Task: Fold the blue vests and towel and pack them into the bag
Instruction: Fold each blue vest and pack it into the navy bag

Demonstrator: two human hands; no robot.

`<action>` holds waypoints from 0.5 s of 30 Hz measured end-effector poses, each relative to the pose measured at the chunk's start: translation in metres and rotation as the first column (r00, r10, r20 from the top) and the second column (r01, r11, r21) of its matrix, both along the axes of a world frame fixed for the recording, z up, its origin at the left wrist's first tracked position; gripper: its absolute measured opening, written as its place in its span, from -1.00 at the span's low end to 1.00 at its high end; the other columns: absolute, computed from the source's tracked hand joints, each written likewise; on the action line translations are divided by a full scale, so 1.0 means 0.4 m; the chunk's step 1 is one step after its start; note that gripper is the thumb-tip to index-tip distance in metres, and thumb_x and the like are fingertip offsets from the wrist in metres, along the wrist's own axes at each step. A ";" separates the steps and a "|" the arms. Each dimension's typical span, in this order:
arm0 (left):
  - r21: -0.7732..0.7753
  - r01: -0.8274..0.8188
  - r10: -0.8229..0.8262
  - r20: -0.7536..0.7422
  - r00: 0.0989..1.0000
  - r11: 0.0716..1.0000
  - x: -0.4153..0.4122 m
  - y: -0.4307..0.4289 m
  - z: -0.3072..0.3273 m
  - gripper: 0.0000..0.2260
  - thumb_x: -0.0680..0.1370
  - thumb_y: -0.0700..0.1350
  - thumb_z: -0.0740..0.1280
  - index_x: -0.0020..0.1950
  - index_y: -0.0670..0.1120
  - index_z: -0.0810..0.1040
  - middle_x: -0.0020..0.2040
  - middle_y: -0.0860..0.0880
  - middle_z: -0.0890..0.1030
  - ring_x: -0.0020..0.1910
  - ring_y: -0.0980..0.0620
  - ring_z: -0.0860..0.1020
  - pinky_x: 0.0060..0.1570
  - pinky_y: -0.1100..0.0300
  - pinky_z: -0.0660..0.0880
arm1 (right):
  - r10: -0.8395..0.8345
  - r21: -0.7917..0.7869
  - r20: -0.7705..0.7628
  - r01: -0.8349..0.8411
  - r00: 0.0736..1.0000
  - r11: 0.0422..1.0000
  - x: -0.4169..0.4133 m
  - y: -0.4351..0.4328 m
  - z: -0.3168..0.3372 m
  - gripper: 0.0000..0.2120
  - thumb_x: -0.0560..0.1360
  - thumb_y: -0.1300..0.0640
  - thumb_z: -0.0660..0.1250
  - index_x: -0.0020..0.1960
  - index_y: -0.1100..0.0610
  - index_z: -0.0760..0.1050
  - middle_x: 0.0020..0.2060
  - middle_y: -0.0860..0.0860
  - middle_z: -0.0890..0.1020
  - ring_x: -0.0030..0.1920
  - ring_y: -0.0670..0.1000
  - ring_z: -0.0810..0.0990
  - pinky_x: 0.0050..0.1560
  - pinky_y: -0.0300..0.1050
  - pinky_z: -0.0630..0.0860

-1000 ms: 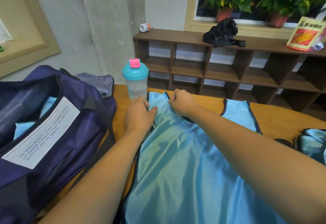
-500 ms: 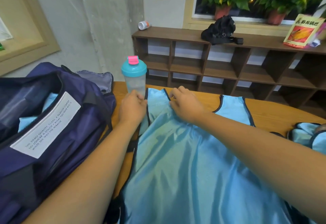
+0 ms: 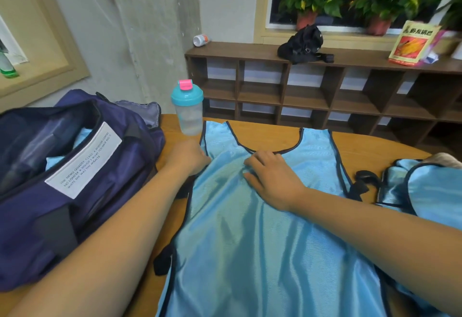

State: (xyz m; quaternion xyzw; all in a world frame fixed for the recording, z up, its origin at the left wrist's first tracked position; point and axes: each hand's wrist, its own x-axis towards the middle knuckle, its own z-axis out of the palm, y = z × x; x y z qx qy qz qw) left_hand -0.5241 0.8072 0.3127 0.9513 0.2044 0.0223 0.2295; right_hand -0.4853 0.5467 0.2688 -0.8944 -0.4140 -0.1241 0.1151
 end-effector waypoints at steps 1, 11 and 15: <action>-0.010 -0.005 0.005 0.000 1.000 1.000 -0.001 0.001 0.007 -0.81 0.45 -0.06 0.45 -0.32 -0.10 0.58 -0.33 -0.03 0.60 -0.28 -0.03 0.56 -0.32 0.10 0.49 | -0.016 -0.001 -0.005 0.016 1.000 1.000 -0.003 -0.003 0.000 -0.64 0.73 -0.17 0.09 0.34 0.03 0.46 0.19 -0.02 0.48 0.16 0.08 0.45 0.20 0.06 0.39; 0.156 -0.091 0.073 0.120 0.990 0.984 -0.029 0.024 -0.007 -0.91 0.55 -0.09 0.40 -0.05 -0.10 0.59 0.03 -0.11 0.61 0.00 -0.19 0.59 -0.09 -0.01 0.55 | -0.060 -0.036 -0.024 0.059 0.998 0.998 -0.023 -0.001 0.022 -0.58 0.72 -0.20 0.03 0.39 0.03 0.42 0.24 0.00 0.47 0.19 0.09 0.45 0.25 0.06 0.41; 0.233 0.032 -0.120 0.374 0.920 0.972 -0.028 -0.029 -0.042 -0.81 0.54 -0.16 0.38 0.14 -0.08 0.52 0.12 -0.12 0.47 0.13 -0.23 0.50 0.09 -0.11 0.50 | -0.170 -0.030 -0.094 0.167 0.981 0.985 -0.027 -0.021 0.041 -0.51 0.73 -0.22 0.00 0.47 0.05 0.38 0.35 0.03 0.47 0.30 0.15 0.47 0.34 0.12 0.41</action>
